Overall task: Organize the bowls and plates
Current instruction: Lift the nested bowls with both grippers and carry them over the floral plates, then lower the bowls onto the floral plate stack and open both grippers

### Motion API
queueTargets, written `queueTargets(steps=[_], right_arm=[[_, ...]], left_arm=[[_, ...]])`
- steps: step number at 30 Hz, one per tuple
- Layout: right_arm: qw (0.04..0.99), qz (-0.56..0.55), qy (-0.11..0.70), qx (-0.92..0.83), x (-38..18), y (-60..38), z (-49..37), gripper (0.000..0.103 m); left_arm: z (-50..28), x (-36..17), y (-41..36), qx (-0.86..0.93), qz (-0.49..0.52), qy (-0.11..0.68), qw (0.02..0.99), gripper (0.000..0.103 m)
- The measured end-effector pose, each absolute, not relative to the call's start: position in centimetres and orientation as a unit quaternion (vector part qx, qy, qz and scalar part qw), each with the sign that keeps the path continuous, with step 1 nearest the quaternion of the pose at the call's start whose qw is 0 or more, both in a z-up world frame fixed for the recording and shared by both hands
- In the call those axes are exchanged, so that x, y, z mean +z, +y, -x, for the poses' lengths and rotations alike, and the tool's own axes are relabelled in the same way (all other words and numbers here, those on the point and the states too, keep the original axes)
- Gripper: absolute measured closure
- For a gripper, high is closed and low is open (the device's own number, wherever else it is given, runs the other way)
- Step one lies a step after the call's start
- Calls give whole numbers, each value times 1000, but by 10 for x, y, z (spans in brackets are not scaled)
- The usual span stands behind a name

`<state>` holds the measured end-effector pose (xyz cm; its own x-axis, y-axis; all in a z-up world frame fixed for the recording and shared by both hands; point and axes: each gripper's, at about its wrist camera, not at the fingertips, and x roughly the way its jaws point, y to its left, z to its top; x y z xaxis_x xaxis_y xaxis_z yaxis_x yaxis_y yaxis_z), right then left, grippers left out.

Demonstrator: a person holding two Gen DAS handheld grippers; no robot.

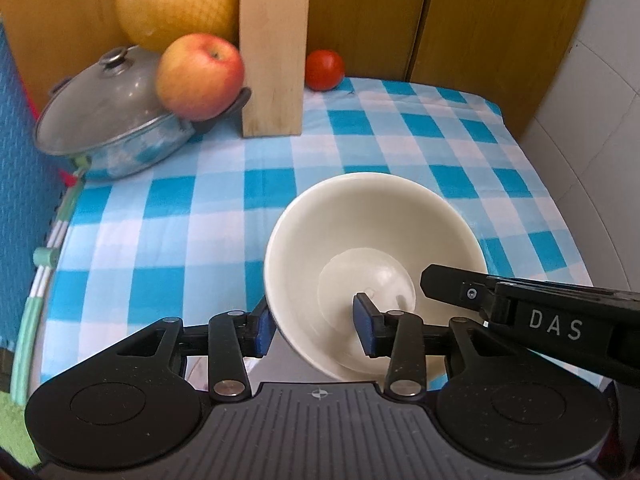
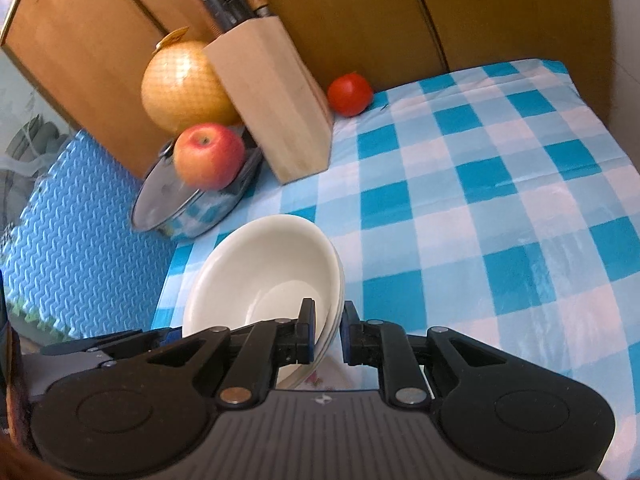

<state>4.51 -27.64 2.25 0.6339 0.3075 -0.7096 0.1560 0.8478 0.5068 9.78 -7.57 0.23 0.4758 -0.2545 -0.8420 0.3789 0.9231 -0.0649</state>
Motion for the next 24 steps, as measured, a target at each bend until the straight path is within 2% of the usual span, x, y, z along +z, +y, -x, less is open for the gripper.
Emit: queueTargets(steps=[24], right_arm=[[840,-240,477,98,10,-218,7,85]], left_arm=[[-40,-15,-15,-184,-58,515,835,51]])
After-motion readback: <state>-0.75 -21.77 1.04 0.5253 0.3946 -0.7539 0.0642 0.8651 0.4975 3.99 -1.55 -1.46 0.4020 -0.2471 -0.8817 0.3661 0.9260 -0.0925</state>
